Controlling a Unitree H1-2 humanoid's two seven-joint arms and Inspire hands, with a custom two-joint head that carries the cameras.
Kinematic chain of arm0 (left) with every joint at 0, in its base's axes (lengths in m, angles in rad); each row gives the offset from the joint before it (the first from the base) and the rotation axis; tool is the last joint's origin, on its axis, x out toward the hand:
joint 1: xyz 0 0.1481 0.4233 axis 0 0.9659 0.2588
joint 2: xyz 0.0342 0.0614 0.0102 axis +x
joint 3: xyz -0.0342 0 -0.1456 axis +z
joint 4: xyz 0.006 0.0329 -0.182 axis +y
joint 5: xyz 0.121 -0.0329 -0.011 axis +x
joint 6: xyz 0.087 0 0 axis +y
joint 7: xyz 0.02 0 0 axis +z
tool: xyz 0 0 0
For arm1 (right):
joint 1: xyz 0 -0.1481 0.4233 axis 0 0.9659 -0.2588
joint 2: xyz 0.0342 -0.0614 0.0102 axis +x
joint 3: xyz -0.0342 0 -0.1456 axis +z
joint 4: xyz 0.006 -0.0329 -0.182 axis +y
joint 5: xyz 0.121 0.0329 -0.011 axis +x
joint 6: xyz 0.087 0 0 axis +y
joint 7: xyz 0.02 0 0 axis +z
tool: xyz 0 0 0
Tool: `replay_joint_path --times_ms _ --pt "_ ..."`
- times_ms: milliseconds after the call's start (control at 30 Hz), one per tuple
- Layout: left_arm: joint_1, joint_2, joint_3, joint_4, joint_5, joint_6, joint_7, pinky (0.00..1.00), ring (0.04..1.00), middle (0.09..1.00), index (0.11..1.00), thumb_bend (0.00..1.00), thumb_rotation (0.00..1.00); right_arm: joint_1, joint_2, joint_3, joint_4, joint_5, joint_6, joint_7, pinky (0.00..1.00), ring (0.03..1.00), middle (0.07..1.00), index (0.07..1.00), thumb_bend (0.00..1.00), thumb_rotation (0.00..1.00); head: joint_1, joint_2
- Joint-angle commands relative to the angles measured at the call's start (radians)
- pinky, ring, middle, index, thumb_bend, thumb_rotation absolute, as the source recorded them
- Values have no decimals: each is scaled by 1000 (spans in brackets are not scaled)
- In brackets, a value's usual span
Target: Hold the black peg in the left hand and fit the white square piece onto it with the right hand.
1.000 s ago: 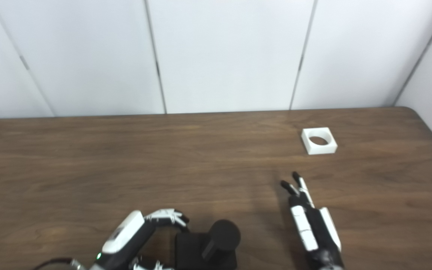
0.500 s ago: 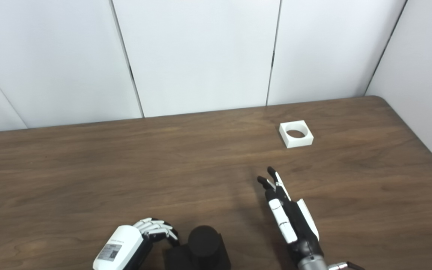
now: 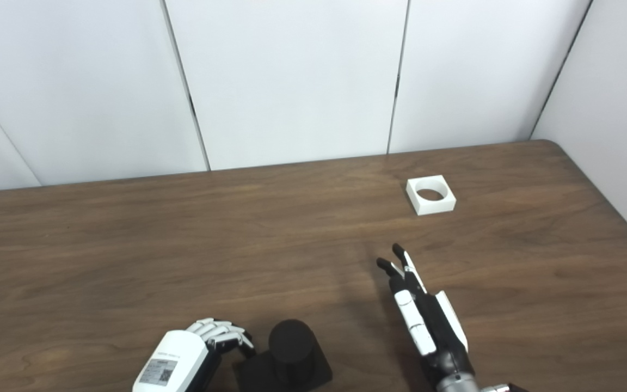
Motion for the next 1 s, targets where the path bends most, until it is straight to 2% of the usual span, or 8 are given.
replay_joint_path --times_ms 0,233,500,600,667,767,867,967 --pt "-21 15 20 48 35 39 -49 810 775 729 488 515 42 18 37 -3 -36 -1 -6 2 1000 962 915 1000 561 1000 2 3" --pt "-55 8 43 69 24 43 -51 788 769 731 488 514 42 17 34 -11 -46 -2 8 8 1000 972 920 1000 592 1000 0 26" --pt "-65 5 57 62 9 43 -80 782 778 738 489 512 45 -1 39 -19 -35 10 -4 7 1000 946 906 1000 565 979 -33 52" --pt "-74 7 61 66 8 40 -86 773 775 736 489 511 46 -11 41 -26 -49 20 18 6 973 928 894 971 532 854 -55 61" --pt "-78 8 61 70 11 37 -87 770 774 734 489 511 46 -17 36 -32 -69 27 35 9 943 927 899 952 509 726 -67 66" --pt "-82 6 60 73 13 37 -89 770 777 733 489 511 45 -34 24 -48 -97 25 61 7 924 929 905 925 538 553 -86 66" --pt "-83 1 60 76 8 36 -86 769 779 733 489 511 45 -63 -20 -59 -126 -80 97 1 869 886 871 890 589 478 -96 67" --pt "-83 -3 59 75 12 37 -86 764 780 735 489 511 45 -96 -61 -95 -149 -97 128 25 901 884 870 887 600 406 -100 65"
